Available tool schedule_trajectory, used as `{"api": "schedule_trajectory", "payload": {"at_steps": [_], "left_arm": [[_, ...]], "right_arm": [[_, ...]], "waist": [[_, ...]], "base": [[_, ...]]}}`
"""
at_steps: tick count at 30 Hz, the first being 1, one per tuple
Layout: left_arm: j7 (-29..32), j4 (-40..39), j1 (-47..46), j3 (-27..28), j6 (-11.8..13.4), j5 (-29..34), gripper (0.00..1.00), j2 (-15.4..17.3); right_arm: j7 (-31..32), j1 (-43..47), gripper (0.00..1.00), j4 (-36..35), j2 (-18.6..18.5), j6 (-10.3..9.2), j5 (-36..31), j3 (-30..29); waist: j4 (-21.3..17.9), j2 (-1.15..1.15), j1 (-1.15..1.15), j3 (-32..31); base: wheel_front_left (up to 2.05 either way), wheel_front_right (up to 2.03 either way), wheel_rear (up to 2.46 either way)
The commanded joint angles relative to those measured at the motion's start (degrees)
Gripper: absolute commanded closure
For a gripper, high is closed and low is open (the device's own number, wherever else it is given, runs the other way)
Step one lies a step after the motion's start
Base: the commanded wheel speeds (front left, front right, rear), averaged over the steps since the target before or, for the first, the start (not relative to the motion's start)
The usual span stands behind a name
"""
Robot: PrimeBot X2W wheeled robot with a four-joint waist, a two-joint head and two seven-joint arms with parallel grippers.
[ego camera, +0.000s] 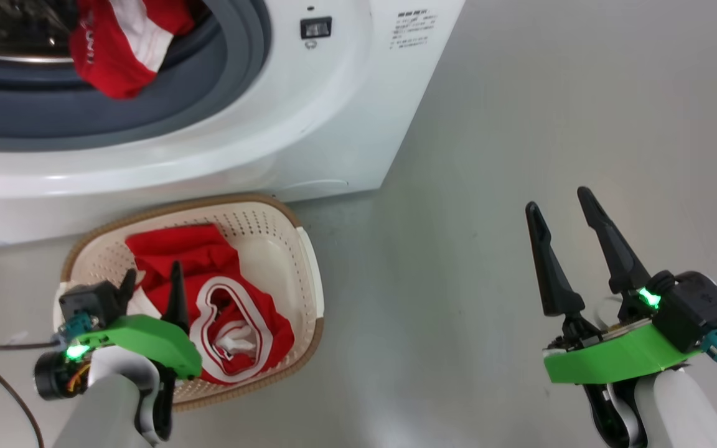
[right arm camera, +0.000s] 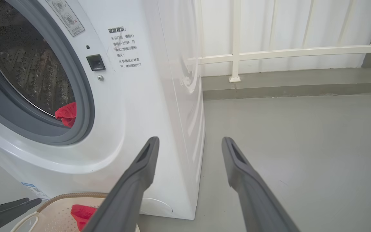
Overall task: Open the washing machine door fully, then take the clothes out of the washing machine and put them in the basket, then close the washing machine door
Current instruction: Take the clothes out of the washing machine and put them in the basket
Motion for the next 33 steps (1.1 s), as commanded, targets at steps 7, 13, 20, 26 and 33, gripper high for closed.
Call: {"api": "schedule_trajectory", "payload": {"at_steps": [7, 13, 20, 26, 33], "left_arm": [[-0.7, -14.24, 7.83, 4.45, -0.51, 4.95, 0.0, 0.15], [-0.7, -20.82, 12.31, 6.96, -0.78, 7.27, 0.0, -1.11], [-0.7, -27.76, 15.9, 8.99, -0.01, 10.52, 0.0, -2.26], [-0.7, -32.99, 19.16, 9.86, 0.39, 12.33, 0.0, -3.2], [-0.7, -36.41, 21.54, 10.74, 1.19, 13.29, 0.0, -3.74]], "right_arm": [[-0.36, 2.66, 0.0, -0.97, -0.38, 0.28, 0.47, 1.12], [-0.36, 4.0, 0.0, -0.95, -0.38, 0.28, 0.01, 0.75], [-0.36, 4.96, 0.0, -0.51, -0.38, 0.28, -0.8, -0.18], [-0.36, 5.77, 0.0, -0.17, -0.38, 0.28, -2.18, -1.64], [-0.36, 6.83, 0.0, 0.06, -0.38, 0.28, -3.13, -2.54]], "waist": [[1.07, 0.0, 0.0, -5.88], [1.32, 0.0, 0.0, -8.32], [1.57, 0.0, 0.0, -10.52], [2.03, 0.0, 0.0, -13.02], [2.48, 0.0, 0.0, -15.37]], "base": [[0.0, 0.0, 0.0], [0.0, 0.0, 0.0], [0.0, 0.0, 0.0], [0.0, 0.0, 0.0], [0.0, 0.0, 0.0]]}}
